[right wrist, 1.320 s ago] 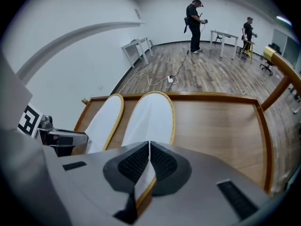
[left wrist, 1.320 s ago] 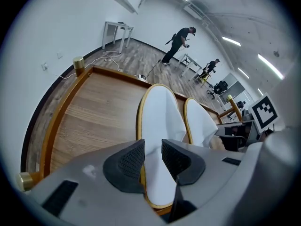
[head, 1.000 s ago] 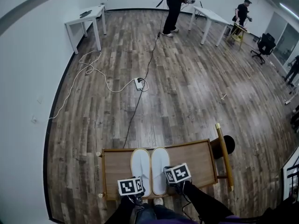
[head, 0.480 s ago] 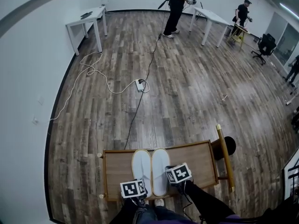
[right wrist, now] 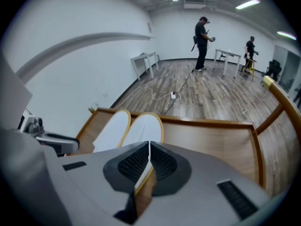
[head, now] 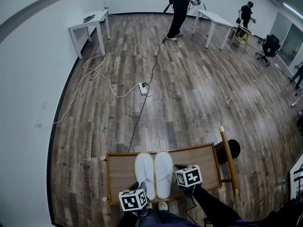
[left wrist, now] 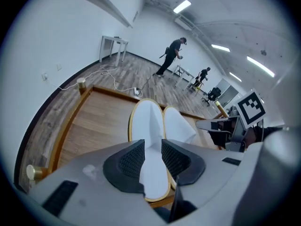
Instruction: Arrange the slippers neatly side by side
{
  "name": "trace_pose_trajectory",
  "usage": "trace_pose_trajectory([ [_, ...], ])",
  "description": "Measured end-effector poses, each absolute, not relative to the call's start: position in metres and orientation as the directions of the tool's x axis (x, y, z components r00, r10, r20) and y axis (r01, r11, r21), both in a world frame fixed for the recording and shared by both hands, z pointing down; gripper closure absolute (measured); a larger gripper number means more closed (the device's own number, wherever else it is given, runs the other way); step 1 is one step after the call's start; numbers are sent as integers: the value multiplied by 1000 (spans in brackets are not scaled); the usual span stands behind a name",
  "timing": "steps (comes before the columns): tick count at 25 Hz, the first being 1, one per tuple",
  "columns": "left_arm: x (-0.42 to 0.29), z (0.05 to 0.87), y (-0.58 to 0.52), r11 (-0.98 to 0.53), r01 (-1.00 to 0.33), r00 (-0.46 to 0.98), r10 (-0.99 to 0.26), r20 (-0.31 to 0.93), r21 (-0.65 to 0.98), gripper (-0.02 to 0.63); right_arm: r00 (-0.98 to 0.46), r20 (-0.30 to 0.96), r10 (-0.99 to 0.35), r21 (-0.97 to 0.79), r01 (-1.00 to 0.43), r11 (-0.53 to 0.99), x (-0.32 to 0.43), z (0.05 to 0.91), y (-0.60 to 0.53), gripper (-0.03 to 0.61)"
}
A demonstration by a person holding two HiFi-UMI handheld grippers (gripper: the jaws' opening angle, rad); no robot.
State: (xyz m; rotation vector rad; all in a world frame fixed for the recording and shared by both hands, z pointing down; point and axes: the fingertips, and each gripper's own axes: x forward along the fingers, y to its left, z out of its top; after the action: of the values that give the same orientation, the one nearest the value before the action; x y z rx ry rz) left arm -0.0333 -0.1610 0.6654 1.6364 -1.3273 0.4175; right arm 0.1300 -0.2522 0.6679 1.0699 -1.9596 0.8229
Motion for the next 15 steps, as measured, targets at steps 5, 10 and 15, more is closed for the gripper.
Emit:
trace_pose_trajectory([
  [5, -60, 604, -164, 126, -872, 213, -772, 598, 473, 505, -614, 555, -561, -447, -789, 422, 101, 573, -239, 571],
  [10, -48, 557, -162, 88, -886, 155, -870, 469, 456, 505, -548, 518, -656, -366, -836, 410, 90, 538, -210, 580],
  [15, -29, 542, -154, 35, -919, 152, -886, 437, 392, 505, -493, 532, -688, -333, -869, 366, 89, 541, -185, 580],
])
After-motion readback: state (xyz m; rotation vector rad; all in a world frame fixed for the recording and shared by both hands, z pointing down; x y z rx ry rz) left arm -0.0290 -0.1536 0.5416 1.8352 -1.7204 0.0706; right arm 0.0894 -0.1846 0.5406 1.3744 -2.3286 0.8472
